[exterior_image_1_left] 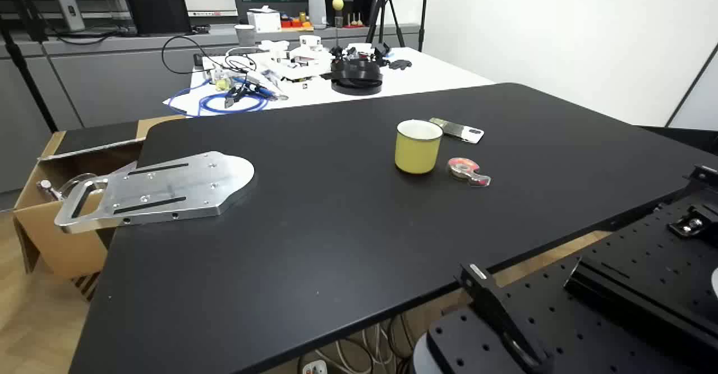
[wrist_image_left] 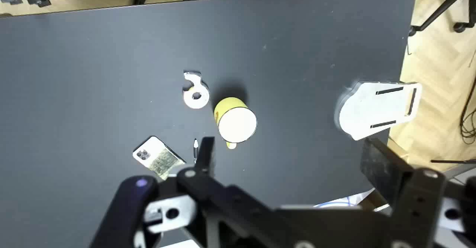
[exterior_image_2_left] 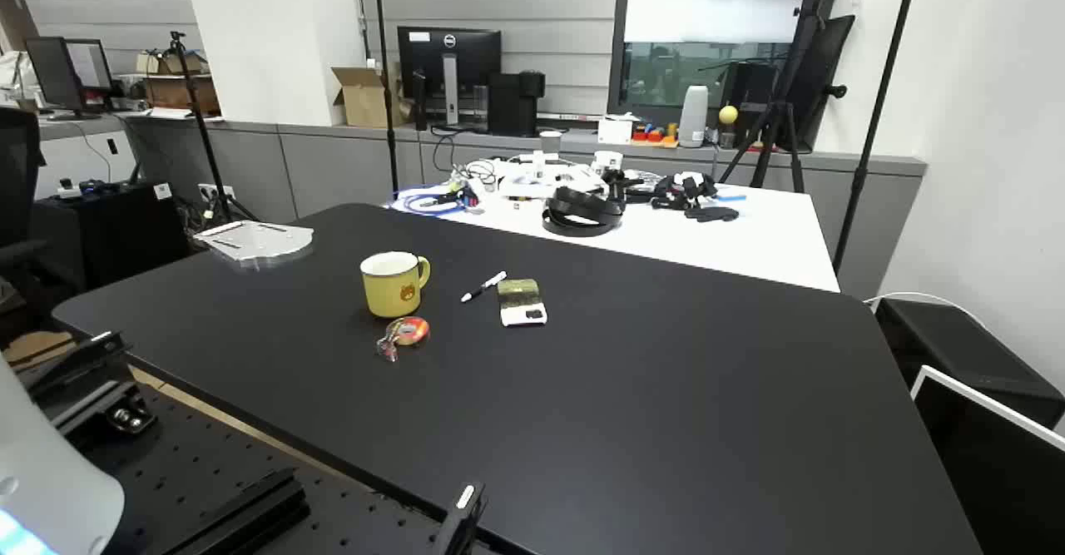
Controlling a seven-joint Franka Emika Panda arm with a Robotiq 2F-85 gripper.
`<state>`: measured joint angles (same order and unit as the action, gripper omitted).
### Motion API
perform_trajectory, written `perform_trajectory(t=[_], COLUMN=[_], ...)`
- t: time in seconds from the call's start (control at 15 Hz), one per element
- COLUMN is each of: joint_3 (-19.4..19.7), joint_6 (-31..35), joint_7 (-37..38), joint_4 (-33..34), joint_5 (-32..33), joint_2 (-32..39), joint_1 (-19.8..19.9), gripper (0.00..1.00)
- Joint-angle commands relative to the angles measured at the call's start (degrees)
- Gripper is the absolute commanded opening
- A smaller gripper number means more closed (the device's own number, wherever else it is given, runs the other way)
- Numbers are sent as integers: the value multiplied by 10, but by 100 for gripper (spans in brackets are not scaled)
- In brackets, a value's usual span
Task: Put the pen inside the yellow mug
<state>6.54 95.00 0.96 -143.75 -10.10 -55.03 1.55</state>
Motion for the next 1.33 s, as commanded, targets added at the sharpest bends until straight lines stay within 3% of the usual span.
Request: perform_trajectory(t=[0.0,0.8,1.0,1.27], joint_3=[-6,-6,-3,-3], joint_6=[-2,-2,31,123], joint_7=[-6,-6,-29,-61], joint_4=[2,2,23,55], joint_5=[-5,-5,6,17], joint_2=[2,1,55,147], joint_1=[9,9,5,0], gripper=[100,100,100,100])
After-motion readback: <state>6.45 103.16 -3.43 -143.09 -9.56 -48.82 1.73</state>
